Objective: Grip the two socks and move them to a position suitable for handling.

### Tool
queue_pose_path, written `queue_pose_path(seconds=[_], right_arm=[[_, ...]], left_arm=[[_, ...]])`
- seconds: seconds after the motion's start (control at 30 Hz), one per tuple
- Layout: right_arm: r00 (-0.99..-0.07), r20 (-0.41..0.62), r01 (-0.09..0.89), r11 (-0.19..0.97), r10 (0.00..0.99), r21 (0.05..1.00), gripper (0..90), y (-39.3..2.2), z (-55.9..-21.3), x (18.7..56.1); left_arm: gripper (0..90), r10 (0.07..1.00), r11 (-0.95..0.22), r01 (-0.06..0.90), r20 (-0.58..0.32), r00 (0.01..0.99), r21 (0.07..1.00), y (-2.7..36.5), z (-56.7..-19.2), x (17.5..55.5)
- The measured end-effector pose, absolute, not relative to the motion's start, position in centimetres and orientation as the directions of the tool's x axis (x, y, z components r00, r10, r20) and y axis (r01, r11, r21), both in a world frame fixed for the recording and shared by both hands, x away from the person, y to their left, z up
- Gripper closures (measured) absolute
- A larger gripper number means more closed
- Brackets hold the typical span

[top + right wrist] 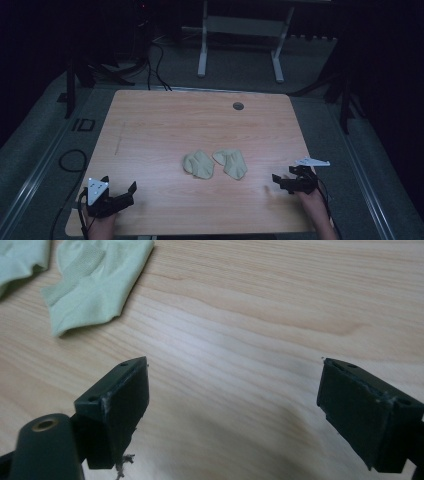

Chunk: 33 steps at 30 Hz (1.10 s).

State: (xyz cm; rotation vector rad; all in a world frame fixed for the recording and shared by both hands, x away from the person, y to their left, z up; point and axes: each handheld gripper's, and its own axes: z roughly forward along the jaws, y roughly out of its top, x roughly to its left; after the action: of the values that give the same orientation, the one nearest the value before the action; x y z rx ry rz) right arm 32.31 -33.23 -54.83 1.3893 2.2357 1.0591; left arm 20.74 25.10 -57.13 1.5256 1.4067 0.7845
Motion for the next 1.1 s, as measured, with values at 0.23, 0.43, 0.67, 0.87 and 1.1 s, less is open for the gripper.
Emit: queue_pose_path(seconds=[0.23, 0.43, 0.67, 0.87, 1.1], right_arm=[[-0.521, 0.106, 0.628, 0.296, 0.847, 0.720, 13.5, -30.2, -54.8, 33.6], [-0.564, 0.095, 0.612, 0.338, 0.820, 0.716, 15.5, -27.7, -54.5, 34.7], [-0.606, 0.090, 0.600, 0.380, 0.790, 0.704, 16.1, -24.9, -54.2, 36.0], [-0.625, 0.094, 0.594, 0.393, 0.775, 0.702, 21.3, -22.9, -54.0, 37.0], [-0.647, 0.086, 0.584, 0.419, 0.757, 0.695, 22.9, -20.6, -54.1, 37.9]], left_arm=[[3.4, 0.980, 0.059, 0.387, -0.127, 0.151, 0.920, 25.2, -57.0, 20.6], [2.5, 0.975, 0.032, 0.437, -0.125, 0.186, 0.899, 24.7, -56.9, 20.7], [1.9, 0.965, -0.032, 0.467, -0.095, 0.245, 0.884, 23.7, -56.8, 20.9], [1.4, 0.957, -0.069, 0.496, -0.083, 0.277, 0.865, 23.2, -56.9, 21.0], [0.8, 0.951, -0.076, 0.503, -0.089, 0.296, 0.861, 23.1, -57.0, 21.1]])
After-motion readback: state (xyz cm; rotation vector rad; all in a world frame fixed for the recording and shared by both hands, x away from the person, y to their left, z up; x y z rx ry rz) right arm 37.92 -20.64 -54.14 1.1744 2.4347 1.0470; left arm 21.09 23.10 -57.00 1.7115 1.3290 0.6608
